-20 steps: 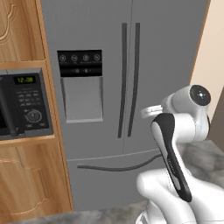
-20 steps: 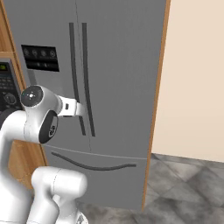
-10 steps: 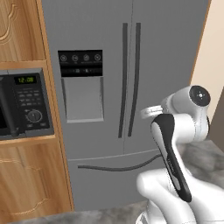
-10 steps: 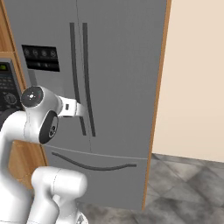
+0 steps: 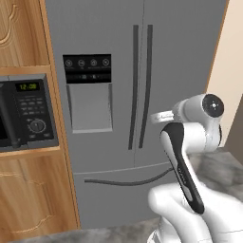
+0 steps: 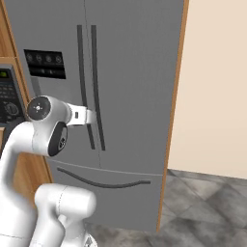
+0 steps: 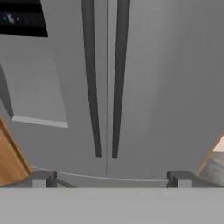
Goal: Retrieve the mango and peach from the fridge and place them into the bowl on the dining table.
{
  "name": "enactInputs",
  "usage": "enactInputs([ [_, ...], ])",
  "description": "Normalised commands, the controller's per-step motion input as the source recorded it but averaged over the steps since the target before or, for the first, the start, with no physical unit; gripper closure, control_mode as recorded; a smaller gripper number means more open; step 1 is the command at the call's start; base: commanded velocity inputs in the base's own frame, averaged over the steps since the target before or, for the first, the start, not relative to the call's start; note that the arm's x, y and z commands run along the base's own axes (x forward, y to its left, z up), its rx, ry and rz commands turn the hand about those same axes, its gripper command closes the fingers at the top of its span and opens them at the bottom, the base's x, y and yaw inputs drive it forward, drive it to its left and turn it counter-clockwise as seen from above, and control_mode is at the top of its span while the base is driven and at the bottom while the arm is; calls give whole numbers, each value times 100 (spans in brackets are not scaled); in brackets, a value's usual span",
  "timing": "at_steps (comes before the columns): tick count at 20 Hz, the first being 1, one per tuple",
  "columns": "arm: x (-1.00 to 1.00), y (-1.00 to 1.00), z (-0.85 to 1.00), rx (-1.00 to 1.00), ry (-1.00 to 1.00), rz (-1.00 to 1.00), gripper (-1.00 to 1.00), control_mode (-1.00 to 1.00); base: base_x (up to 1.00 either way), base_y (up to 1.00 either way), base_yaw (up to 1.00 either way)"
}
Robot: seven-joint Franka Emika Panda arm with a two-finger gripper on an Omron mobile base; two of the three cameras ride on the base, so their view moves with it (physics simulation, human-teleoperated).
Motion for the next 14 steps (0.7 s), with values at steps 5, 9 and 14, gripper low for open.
enactInputs([
  [5, 73, -17, 16, 1, -4, 0, -100, -100, 0, 0, 0],
  [9, 61, -20, 21, 2, 0, 0, -100, -100, 0, 0, 0],
  [14, 60, -6, 7, 3, 0, 0, -100, -100, 0, 0, 0],
])
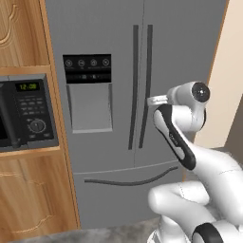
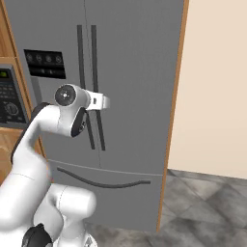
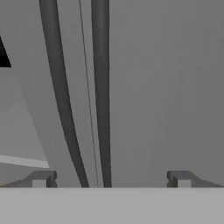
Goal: Retrieve the mango and peach from the fridge and place them into the bowl on the dining table.
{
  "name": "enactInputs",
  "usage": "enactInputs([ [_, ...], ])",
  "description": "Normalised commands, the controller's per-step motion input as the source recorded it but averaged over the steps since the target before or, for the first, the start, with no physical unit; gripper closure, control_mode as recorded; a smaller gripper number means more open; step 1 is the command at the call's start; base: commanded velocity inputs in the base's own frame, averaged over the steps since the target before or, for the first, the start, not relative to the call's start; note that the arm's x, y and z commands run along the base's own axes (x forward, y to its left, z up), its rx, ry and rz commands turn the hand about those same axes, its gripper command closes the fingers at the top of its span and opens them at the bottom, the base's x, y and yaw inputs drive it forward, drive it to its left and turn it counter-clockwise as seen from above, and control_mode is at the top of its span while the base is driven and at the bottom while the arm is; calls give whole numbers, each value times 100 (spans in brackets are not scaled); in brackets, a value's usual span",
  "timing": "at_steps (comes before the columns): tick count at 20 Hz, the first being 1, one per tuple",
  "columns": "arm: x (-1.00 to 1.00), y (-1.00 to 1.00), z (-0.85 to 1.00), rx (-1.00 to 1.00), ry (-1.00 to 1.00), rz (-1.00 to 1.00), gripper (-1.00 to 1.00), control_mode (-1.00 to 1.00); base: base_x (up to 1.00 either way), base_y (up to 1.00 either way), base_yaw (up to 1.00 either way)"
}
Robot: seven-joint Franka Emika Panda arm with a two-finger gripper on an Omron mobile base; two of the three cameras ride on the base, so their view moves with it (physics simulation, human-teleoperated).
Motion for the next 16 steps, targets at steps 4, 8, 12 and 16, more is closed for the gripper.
enactInputs([
  [4, 66, 0, 0, 0, 0, 0, -100, -100, 0, 0, 0],
  [8, 74, 0, -1, 0, 0, 0, -100, -100, 0, 0, 0],
  [12, 69, 0, -8, 0, -4, 0, -100, -100, 0, 0, 0],
  [16, 71, 0, -17, 0, -11, 0, -100, -100, 0, 0, 0],
])
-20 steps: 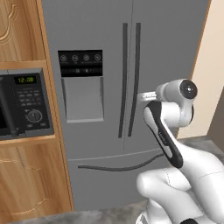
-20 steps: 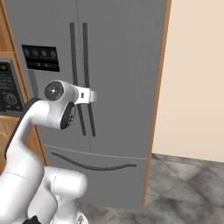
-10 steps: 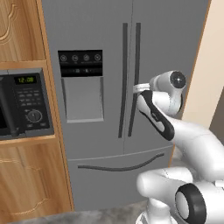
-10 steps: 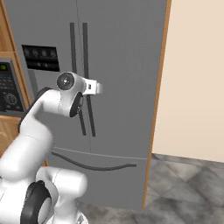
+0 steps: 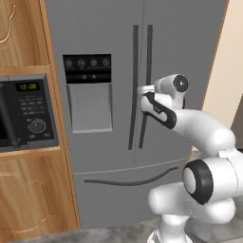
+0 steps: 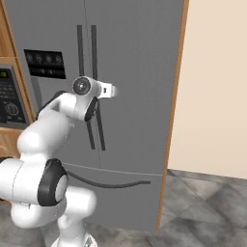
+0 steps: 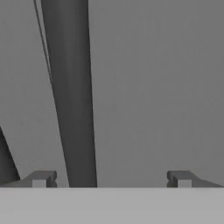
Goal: Retrieve the mango and peach from the fridge and place them into the bowl on the dining table.
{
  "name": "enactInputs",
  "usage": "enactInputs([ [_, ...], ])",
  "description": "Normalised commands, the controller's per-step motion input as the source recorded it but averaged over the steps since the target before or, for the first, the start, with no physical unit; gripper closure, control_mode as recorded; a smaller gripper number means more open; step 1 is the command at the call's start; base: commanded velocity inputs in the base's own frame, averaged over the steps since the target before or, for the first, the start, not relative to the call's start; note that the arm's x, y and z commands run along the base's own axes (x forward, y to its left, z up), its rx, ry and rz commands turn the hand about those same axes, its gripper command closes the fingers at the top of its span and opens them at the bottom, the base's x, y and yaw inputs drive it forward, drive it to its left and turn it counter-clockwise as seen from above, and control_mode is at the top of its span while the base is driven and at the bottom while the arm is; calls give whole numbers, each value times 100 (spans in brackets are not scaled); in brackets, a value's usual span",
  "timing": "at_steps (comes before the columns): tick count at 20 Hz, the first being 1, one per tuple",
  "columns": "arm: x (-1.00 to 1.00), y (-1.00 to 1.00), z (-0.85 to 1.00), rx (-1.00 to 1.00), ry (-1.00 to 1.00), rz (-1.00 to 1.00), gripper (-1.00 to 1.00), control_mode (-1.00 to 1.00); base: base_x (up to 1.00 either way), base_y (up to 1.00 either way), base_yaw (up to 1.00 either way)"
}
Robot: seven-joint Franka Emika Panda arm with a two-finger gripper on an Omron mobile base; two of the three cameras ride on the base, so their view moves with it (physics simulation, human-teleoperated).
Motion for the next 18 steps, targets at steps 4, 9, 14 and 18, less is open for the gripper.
enactInputs([
  [4, 67, 0, -8, 0, -2, 0, -100, -100, 0, 0, 0],
  [9, 64, 0, -2, 0, 0, 0, -100, -100, 0, 0, 0],
  [14, 70, 0, -2, 0, 0, 0, -100, -100, 0, 0, 0],
  [18, 43, 0, 0, 0, 0, 0, 100, -100, 0, 0, 0],
])
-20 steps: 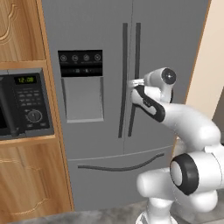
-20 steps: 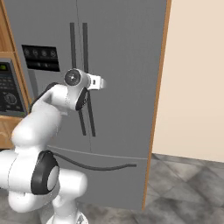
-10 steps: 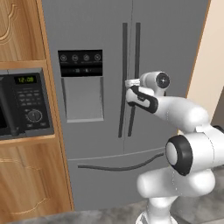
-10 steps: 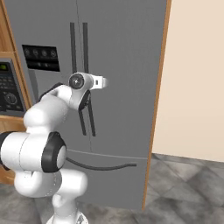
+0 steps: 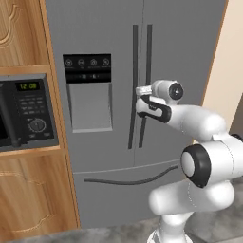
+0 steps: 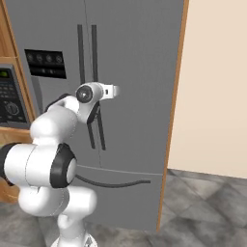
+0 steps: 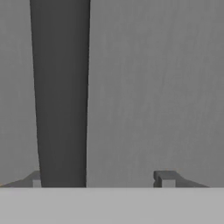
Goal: Retrieve the mango and peach from the fridge and place them into the bowl on the dining table.
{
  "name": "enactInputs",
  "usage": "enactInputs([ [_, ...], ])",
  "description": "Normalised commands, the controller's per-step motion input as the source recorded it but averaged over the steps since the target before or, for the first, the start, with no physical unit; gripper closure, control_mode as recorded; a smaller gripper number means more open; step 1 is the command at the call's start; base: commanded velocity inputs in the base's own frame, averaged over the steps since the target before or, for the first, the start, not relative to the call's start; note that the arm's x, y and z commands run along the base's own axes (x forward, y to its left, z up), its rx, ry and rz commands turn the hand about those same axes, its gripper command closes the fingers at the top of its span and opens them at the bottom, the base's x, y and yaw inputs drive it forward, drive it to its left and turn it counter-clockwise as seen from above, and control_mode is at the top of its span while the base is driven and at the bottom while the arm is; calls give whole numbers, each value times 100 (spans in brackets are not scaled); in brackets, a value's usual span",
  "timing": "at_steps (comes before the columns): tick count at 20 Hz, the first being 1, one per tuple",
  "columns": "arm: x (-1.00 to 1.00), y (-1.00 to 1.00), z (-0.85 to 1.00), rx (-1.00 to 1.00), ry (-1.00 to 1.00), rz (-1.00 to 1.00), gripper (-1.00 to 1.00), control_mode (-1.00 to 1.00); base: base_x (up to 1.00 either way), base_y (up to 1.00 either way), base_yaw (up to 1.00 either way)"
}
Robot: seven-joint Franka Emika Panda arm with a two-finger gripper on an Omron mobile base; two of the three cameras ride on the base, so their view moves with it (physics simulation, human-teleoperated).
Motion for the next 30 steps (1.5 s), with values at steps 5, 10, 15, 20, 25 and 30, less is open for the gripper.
enactInputs([
  [5, -38, -11, 0, 0, 10, -3, 100, -100, 0, 0, 0],
  [10, -97, -31, 4, 0, 17, -5, 100, -100, 0, 0, 0],
  [15, -96, -47, 3, 0, 7, -2, 100, -100, 0, 0, 0],
  [20, -100, -69, 0, 0, -10, 0, 100, -100, 0, 0, 0],
  [25, -100, -80, 0, 1, -10, 0, 100, -100, 0, 0, 0],
  [30, -76, -45, 17, -1, 2, 0, -100, -100, 0, 0, 0],
])
